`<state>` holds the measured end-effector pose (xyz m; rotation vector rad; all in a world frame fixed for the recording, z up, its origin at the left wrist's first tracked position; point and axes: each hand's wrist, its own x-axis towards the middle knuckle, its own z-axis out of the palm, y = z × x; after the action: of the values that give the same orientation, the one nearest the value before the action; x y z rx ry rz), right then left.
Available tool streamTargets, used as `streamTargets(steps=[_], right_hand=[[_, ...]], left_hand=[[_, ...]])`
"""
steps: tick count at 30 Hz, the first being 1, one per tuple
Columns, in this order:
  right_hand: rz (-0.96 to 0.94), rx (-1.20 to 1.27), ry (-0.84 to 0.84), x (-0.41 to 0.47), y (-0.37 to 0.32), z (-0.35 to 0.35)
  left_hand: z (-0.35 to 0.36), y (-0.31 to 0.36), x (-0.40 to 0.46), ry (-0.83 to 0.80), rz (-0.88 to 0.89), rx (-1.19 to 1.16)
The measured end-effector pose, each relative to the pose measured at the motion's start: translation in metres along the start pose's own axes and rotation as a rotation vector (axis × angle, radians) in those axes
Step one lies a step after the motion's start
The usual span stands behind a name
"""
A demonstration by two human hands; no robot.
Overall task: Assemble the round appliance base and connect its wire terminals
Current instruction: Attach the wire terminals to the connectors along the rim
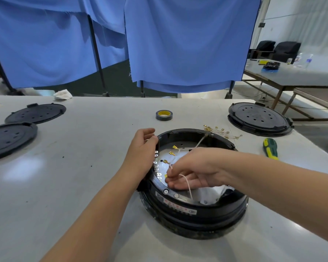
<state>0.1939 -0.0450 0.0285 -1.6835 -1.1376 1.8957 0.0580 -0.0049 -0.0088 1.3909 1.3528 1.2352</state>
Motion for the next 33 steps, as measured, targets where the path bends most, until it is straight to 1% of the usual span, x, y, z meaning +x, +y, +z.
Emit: streamTargets(steps=[3,5,8,13,23,28,33], right_hand=[[0.019,-0.017,-0.002,0.003,0.004,-0.002],[0.043,-0.026,-0.039,0.003,0.004,-0.004],[0.082,-0.02,-0.094,0.004,0.002,-0.007],[0.114,-0.015,-0.135,0.009,0.006,-0.008],[0.138,0.01,-0.156,0.004,0.01,-0.01],[0.101,0.042,-0.113,0.004,0.014,-0.006],[0.101,0.039,-0.087,0.003,0.015,-0.003]], left_hand=[[0.0,-0.003,-0.002,-0.028,0.011,0.049],[-0.001,-0.004,-0.003,-0.041,0.035,0.067],[-0.001,-0.002,-0.005,-0.07,0.052,0.062],[0.004,-0.004,-0.007,-0.139,0.071,0.019],[0.005,-0.004,-0.007,-0.122,0.089,0.034],[0.005,-0.003,-0.008,-0.126,0.091,0.024],[0.005,-0.004,-0.007,-0.144,0.088,0.023]])
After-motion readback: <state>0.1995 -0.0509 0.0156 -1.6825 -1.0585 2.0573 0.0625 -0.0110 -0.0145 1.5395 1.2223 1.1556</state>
